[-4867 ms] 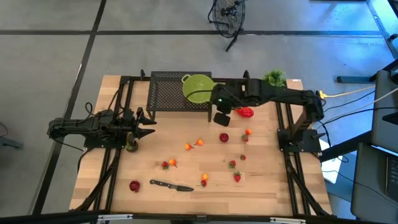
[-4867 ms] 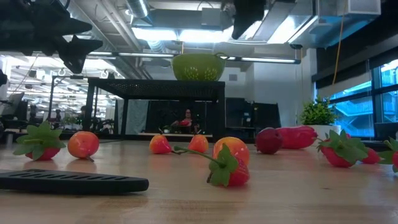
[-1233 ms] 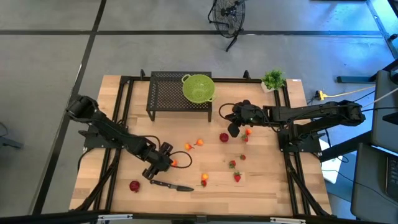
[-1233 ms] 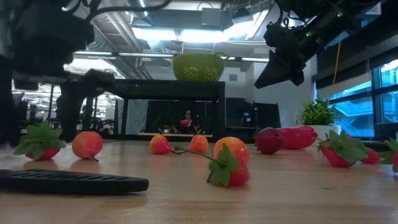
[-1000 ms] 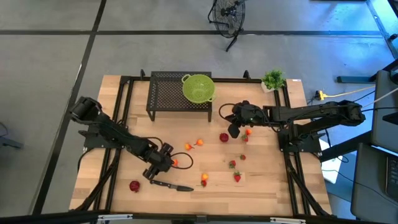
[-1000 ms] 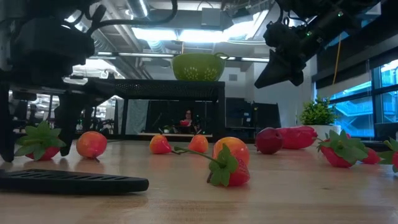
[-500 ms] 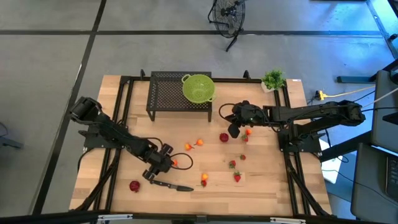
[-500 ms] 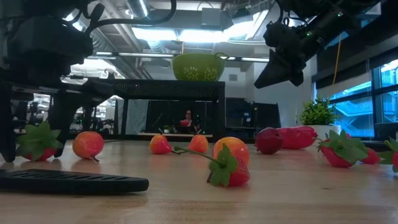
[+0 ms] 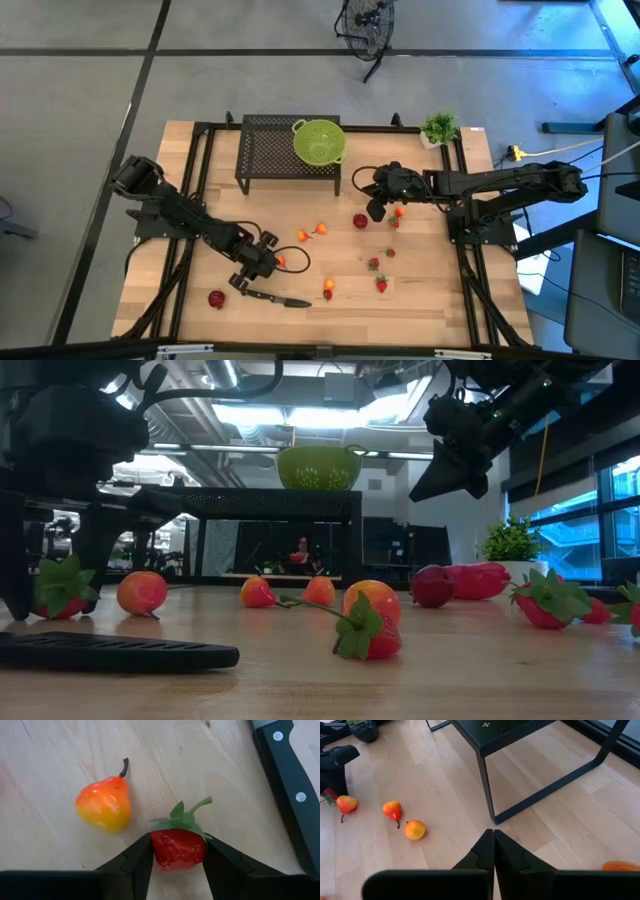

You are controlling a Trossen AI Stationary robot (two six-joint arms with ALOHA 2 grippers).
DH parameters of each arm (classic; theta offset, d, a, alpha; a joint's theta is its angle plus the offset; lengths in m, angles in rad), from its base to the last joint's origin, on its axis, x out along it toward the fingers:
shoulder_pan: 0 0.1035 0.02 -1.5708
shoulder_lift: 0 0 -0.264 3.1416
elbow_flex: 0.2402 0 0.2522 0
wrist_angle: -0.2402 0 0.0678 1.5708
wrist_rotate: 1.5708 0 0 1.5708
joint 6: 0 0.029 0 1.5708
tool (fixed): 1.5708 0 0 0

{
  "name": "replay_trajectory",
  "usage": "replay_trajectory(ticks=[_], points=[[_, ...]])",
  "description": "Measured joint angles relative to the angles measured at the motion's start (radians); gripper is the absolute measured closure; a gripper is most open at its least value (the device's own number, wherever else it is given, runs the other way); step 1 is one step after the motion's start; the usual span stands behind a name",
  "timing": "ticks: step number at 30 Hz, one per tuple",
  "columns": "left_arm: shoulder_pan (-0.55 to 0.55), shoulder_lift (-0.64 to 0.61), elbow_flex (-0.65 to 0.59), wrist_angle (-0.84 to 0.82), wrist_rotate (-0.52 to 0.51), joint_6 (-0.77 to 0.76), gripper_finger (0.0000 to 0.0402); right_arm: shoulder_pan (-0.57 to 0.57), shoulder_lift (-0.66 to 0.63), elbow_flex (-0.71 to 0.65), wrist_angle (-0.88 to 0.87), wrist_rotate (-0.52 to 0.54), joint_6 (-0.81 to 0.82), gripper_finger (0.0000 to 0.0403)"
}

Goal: Pick & Place Fruit
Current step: Put the strawberry into the green strainer bowl on the shelf

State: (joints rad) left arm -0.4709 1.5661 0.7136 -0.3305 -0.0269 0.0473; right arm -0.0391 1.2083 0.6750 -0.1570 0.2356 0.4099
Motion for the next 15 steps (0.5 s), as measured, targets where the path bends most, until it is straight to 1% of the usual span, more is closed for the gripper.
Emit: replay_trajectory(ticks=[8,11,15], points=[[0.0,-0.013,-0.002,0.001,-0.011,-0.012,0.0253,0.0,0.0,0.0,0.0,-0.012,-0.001,0.0371],[0.0,-0.027,-0.002,0.0,-0.011,-0.018,0.0253,0.0,0.0,0.0,0.0,-0.018,-0.001,0.0371],[0.0,-0.055,-0.002,0.007,-0.011,-0.018,0.0254,0.0,0.0,0.0,-0.001,-0.019,-0.001,0.0381]])
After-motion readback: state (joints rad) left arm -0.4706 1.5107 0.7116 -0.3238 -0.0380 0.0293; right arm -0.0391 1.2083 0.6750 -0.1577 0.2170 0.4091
